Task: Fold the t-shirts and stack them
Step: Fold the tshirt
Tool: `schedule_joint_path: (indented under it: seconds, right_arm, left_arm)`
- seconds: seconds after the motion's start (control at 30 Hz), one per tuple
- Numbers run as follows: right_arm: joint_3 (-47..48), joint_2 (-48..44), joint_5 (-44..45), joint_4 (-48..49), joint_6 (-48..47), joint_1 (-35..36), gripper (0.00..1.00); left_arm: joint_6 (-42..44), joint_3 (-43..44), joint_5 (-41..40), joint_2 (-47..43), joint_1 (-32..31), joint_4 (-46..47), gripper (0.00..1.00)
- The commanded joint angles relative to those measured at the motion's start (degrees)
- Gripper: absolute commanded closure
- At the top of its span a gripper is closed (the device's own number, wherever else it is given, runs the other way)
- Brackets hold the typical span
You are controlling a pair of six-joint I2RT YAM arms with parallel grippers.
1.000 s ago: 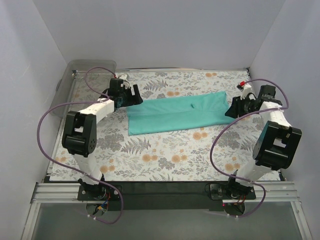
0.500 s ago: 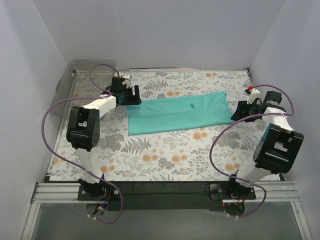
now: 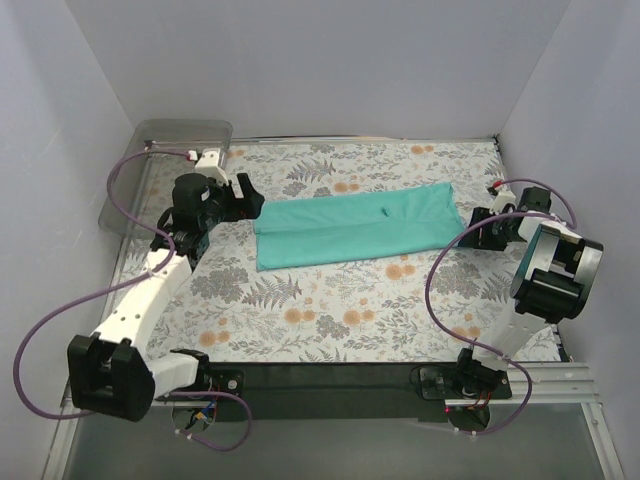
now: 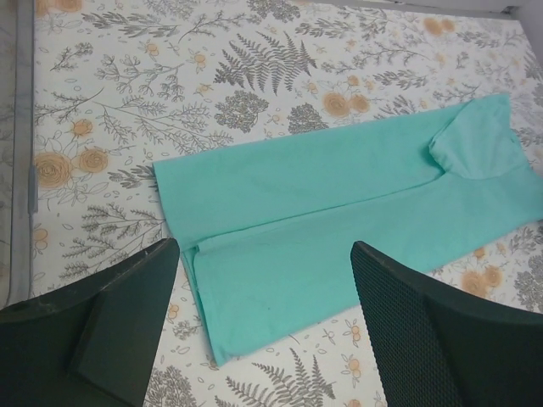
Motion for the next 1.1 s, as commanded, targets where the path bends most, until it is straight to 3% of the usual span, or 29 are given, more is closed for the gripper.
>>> schedule_joint_path:
  seconds: [0.0,0.33,0.63,0.77,1.07]
  right_arm:
    - [2.7,1.1,1.0,2.9,2.6,0.1,0.49]
    - [5.1,5.4,0.1,4.5,6.5,0.1,0.58]
    - [10.5,7.9,0.8,3.7,3.8,0.2,0.88]
    - [18.4,13.6,2.4,0.3,-1.3,0.5,0.97]
    - [43.2,28.6,9.8,-3.7,-4.5,3.5,0.95]
  left_arm:
    - [-1.9,-4.9,0.5,-6.0,0.2,-0.8,0.23]
    - [-3.5,-9.5,0.7,-14.9,0.2,-4.8,0.23]
    - [-4.5,-11.4,0.4,-17.4,0.2,-5.8,0.23]
    - [-4.5,-11.7,0.5,-16.3,0.2,-5.6,0.23]
    - [-3.8,-11.3,5.3,-7.6,0.2,-0.5,0.23]
